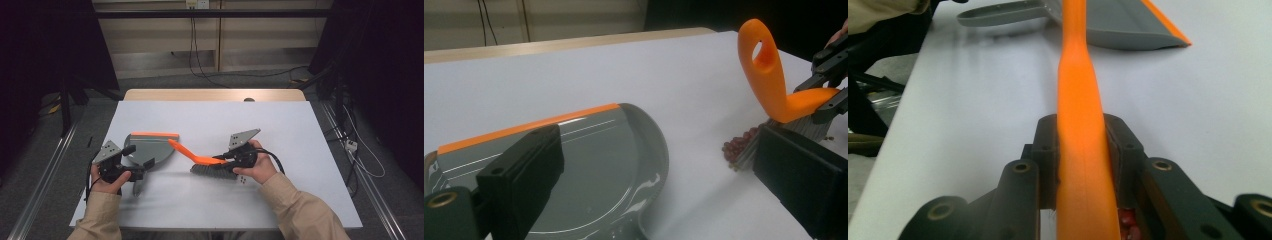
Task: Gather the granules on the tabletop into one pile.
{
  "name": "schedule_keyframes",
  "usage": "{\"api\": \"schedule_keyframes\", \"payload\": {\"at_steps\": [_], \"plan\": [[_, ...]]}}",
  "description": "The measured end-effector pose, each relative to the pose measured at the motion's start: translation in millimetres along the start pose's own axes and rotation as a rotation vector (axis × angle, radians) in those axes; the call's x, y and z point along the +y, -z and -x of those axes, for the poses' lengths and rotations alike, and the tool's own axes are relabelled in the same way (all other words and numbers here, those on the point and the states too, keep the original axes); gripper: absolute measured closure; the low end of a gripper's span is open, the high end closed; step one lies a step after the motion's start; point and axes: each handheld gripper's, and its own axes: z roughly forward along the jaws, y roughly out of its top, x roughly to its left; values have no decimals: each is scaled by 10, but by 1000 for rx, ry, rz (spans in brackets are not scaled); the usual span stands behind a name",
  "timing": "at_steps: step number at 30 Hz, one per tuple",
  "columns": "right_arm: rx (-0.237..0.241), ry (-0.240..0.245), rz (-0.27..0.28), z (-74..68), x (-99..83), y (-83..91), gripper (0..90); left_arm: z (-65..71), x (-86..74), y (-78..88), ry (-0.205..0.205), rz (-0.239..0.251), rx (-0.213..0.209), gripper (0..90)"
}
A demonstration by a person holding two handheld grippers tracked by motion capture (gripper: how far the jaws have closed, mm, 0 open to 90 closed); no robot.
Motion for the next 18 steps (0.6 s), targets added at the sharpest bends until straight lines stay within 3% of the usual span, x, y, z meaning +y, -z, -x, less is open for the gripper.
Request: {"api": "schedule_keyframes", "payload": {"at_steps": [5,12,18], "plan": [[21,-7,40,-17,28,43,715,1,0,3,0,1,1,60],[59,17,63,-153,5,278,714,8,2,5,-3,3,-1,60],[58,19,19,-150,-206,395,714,23,1,-8,-2,1,-1,60]]}}
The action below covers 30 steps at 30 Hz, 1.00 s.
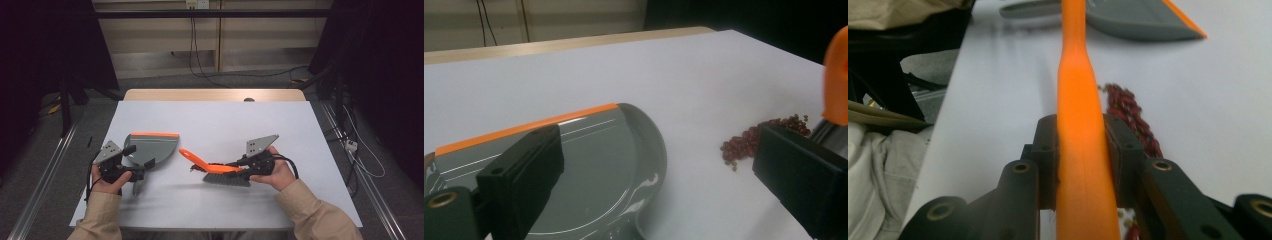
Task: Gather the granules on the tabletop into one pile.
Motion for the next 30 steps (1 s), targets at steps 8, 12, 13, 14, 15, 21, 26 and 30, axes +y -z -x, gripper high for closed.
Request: {"api": "schedule_keyframes", "payload": {"at_steps": [8,12,13,14,15,21,26,30], "plan": [[-77,-38,26,182,-51,-39,715,-12,3,7,-2,1,4,60],[-77,-81,96,159,37,-58,714,-15,5,6,-2,1,0,60],[-91,-99,111,142,75,-71,714,-16,6,6,-2,1,0,60],[-108,-112,123,118,122,-88,714,-16,7,8,-3,2,1,60],[-129,-130,141,92,169,-114,714,-17,8,10,-4,3,1,60],[-288,-203,197,-66,403,-400,714,-26,12,39,-6,10,7,60],[-400,-243,208,-226,491,-730,714,-32,18,59,-2,19,8,60],[-418,-328,230,-310,503,-918,714,-31,19,63,-2,19,8,60]]}}
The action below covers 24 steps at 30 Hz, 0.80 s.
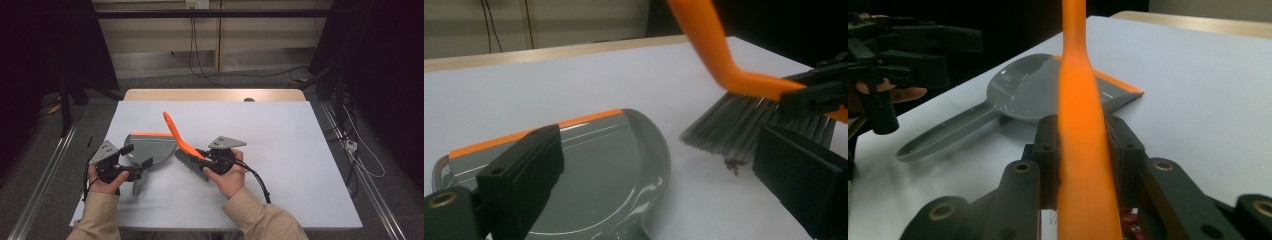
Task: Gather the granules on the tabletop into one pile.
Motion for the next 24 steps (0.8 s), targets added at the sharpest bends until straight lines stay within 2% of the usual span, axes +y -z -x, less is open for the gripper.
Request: {"api": "schedule_keyframes", "payload": {"at_steps": [2,6,7,8,13,15,24], "plan": [[-22,-30,-15,-30,-47,-50,714,-2,0,1,2,2,1,60],[-35,-93,-43,-12,-158,-119,713,-2,0,-4,2,1,0,60],[-49,-99,-31,-11,-174,-123,713,-1,0,-6,-1,-1,-1,60],[-75,-87,-36,-13,-172,-119,714,2,-1,-9,-1,-2,0,60],[-119,-84,-88,42,-141,-72,713,7,-3,-10,-2,-3,0,60],[-130,-105,-96,80,-141,-39,712,5,-4,-8,0,-3,2,60],[-177,-134,-119,190,-161,112,711,13,-3,-13,-2,-5,1,60]]}}
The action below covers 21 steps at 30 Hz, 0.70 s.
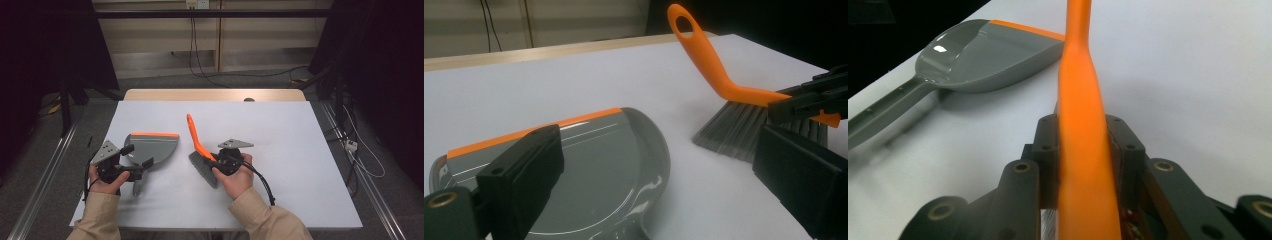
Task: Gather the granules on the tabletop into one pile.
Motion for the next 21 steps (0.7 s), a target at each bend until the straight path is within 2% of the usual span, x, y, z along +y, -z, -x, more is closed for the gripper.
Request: {"api": "schedule_keyframes", "payload": {"at_steps": [6,21], "plan": [[-15,-30,0,109,-32,95,709,0,0,-4,-2,1,-1,60],[-42,-68,1,306,-100,301,708,4,-3,-14,-3,-5,1,60]]}}
